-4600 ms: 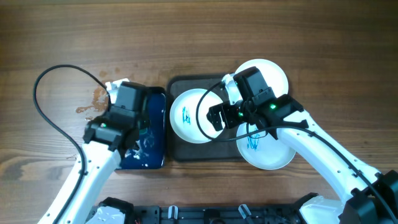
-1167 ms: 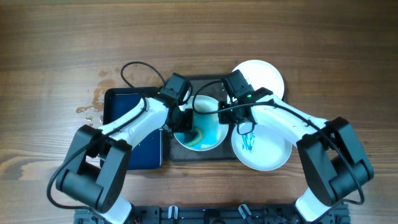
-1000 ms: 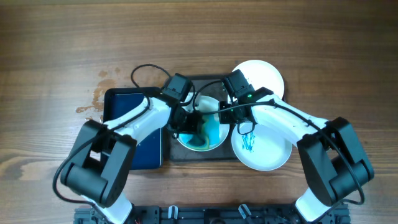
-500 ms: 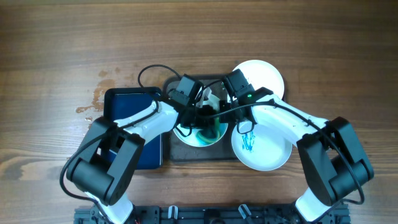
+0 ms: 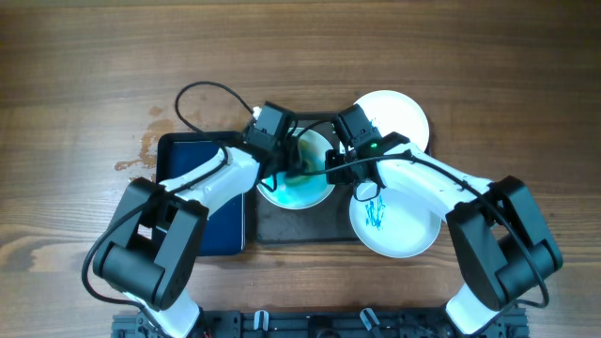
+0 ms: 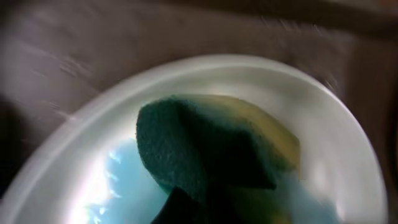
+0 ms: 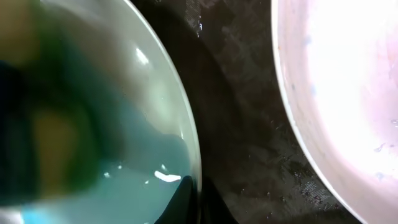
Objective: Clean dirty plates on tray and stack at the side
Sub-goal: 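Scrub the plate surface with the sponge in the left gripper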
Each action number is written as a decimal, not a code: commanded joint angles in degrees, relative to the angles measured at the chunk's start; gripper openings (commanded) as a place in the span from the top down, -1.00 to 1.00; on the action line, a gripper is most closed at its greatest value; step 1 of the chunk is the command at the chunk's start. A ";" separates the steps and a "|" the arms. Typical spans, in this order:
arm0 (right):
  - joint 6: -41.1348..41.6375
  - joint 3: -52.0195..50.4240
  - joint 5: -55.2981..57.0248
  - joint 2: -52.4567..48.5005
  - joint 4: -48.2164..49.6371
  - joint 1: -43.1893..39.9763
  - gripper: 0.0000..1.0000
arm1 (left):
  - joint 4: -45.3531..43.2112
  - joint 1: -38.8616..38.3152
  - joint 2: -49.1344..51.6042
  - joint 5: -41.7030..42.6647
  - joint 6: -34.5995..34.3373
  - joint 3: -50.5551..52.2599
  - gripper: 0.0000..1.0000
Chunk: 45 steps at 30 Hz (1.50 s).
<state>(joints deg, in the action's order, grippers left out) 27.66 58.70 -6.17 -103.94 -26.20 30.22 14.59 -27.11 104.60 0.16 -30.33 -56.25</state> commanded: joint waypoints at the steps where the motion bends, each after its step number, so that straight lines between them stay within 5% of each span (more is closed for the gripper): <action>1: -0.70 -0.31 0.13 -0.85 -2.12 0.13 0.91 | 4.63 3.67 2.32 -22.58 -0.20 1.03 0.92; 7: -0.70 -0.31 0.13 -0.85 -2.08 0.13 0.92 | 17.55 3.61 2.32 -15.15 -1.81 0.98 0.92; 12: -0.70 -0.31 0.13 -0.85 -2.14 0.09 0.91 | 24.76 3.61 2.29 2.29 5.81 0.98 0.92; 17: -0.72 -0.31 0.11 -0.85 -2.56 0.09 0.92 | 30.01 3.61 0.55 10.43 10.78 0.98 0.92; 27: -0.74 -0.31 -0.13 -0.85 -2.56 0.09 0.91 | 27.87 3.50 -4.85 27.93 20.92 0.98 0.92; 38: -0.92 -0.31 -0.31 -0.85 -2.80 0.09 0.91 | 8.76 -6.05 -4.83 26.91 10.43 0.98 0.92; 45: -1.73 -0.31 -0.31 -0.85 -3.34 0.09 0.91 | 10.54 -6.08 -4.83 17.18 5.51 0.98 0.92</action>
<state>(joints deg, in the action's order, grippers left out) 25.67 58.76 -9.39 -103.92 -29.15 30.55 23.79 -33.63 100.25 20.82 -21.69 -55.29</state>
